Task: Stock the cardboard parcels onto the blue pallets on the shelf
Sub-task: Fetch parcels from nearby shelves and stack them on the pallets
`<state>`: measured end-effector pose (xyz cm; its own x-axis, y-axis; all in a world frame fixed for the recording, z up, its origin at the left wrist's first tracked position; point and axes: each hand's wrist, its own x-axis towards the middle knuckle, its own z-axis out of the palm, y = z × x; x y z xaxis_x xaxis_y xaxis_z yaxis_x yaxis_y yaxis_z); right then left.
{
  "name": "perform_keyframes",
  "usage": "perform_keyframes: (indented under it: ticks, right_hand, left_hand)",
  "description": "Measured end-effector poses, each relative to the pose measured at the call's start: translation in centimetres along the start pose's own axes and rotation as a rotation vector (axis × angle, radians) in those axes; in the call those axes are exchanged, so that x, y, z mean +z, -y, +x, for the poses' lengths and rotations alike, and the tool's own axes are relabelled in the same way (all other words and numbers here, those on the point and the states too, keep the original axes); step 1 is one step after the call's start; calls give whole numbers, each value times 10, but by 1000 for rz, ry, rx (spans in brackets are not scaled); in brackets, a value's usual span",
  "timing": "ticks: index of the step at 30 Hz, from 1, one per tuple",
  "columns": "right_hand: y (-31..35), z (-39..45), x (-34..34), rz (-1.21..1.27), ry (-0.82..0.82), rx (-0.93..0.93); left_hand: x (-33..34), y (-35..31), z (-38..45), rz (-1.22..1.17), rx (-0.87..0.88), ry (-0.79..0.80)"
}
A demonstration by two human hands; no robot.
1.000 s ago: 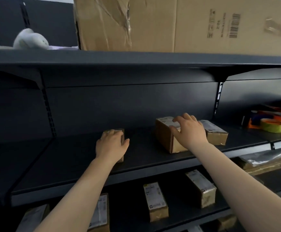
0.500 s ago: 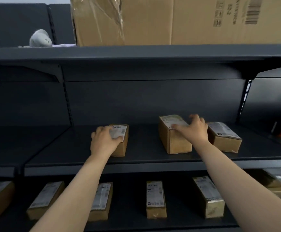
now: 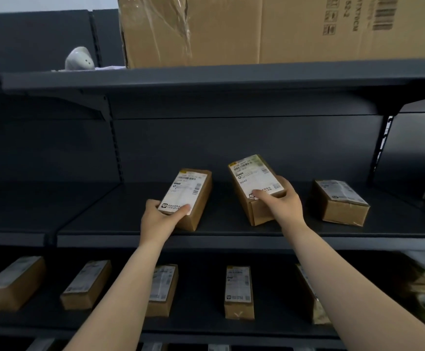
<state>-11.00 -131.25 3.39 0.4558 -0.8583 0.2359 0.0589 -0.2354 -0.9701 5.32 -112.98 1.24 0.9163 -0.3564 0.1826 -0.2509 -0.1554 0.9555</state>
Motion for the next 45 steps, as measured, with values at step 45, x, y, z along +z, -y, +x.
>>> perform_keyframes:
  ticks: [45]
  right_hand:
    - [53,-224,364,594,604,40]
  left_hand:
    - [-347,79,-60,-194,94,-731]
